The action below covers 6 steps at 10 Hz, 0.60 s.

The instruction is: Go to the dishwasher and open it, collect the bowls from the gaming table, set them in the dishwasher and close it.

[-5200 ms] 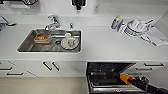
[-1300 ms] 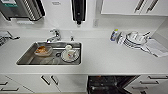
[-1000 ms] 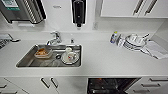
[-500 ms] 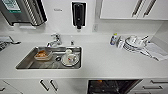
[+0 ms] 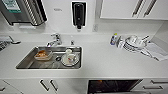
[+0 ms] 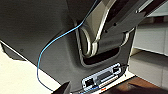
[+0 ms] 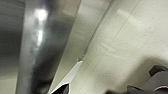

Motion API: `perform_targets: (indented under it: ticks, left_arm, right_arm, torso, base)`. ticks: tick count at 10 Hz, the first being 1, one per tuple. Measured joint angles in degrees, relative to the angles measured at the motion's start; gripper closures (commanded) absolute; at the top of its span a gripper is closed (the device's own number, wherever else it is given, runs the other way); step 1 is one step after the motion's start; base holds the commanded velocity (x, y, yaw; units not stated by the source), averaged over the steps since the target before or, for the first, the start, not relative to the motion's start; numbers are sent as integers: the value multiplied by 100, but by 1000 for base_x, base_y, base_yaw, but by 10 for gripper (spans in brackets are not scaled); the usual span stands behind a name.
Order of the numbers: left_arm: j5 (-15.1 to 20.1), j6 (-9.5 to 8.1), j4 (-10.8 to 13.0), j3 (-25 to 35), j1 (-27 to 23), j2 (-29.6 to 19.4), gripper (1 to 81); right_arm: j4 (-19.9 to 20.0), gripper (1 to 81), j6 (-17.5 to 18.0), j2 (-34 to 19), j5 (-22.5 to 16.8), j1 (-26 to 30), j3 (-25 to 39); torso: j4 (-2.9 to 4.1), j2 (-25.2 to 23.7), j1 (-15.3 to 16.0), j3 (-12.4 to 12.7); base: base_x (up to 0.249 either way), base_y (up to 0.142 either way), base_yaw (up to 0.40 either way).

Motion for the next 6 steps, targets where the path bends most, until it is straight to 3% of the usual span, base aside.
perform_targets:
  ticks: [1, 3, 6]
  left_arm:
    - [0, 0, 0, 0, 0, 0, 10]
    - [2, 0, 0, 0, -9, 35, 10]
    - [0, 0, -2, 0, -12, 45, 10]
  right_arm:
    - [-30, 10, 23, -50, 201, 11, 61]
    - [-351, 10, 41, -39, 184, -284, -57]
    - [-1197, 10, 44, 385, 116, -856, -1008]
  torso:
    - [0, 0, 0, 0]
    - [0, 0, 0, 0]
    - [0, 0, 0, 0]
  base:
    - [0, 0, 0]
    - [0, 0, 0]
    - [0, 0, 0]
